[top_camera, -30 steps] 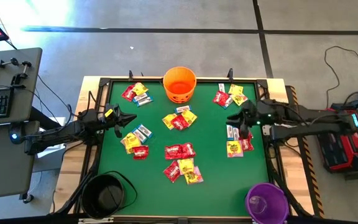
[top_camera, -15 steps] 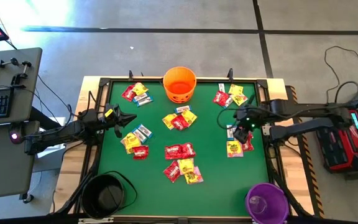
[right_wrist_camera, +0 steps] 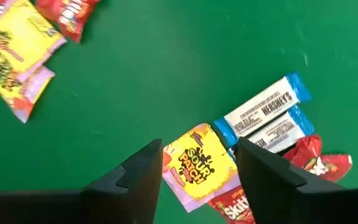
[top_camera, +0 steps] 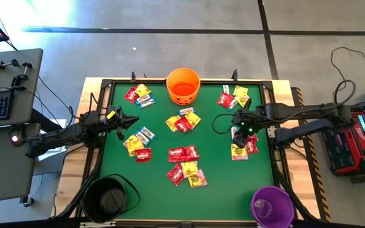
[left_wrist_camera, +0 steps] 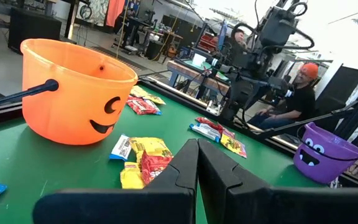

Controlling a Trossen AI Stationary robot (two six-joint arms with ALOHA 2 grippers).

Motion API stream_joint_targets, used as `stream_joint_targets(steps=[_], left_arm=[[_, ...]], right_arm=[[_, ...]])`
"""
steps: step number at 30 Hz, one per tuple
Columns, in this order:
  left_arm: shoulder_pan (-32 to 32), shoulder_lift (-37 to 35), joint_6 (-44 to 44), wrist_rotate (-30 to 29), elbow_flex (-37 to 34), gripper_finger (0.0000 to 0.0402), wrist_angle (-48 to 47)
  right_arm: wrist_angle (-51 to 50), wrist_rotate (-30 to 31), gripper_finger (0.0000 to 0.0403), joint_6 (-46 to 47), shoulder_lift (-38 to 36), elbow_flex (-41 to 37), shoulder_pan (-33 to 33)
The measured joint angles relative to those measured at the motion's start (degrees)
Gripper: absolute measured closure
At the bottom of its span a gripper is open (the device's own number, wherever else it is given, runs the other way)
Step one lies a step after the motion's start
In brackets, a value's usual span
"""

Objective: Sort candy by brand, put in halloween buckets
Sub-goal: Put the red candy into the black bucket

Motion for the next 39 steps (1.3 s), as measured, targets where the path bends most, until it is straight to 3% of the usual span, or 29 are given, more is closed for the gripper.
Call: stream_joint_targets(steps=[9,17,23,32,39], left_arm=[[-0.01,-0.02,0.00,-0.01,0.00,0.0402,0.00],[-0.01,0.00,-0.01,-0.02,0.02,0.0401,0.00],[-0.02,-0.01,0.00,-0.02,0.01,0.0401,0.00],[-0.02,0.00,-0.01,-0.02,0.02,0.0402,0.00],[-0.01,-0.01,-0.01,-0.01,0.01,0.0402,0.00]], right_arm=[[-0.83,3.62,0.0300,10.07,3.61,-0.02,0.00],[-1.20,3.15,0.0320,18.33,3.64,-0.04,-1.07],[-2.68,2.15,0.0320,17.89,3.64,-0.07,-4.20],[-2.16,4.14,0.0320,8.26,3.64,-0.07,-7.91],[-2.72,10.40,0.0320,7.10,3.64,-0.07,-8.07]])
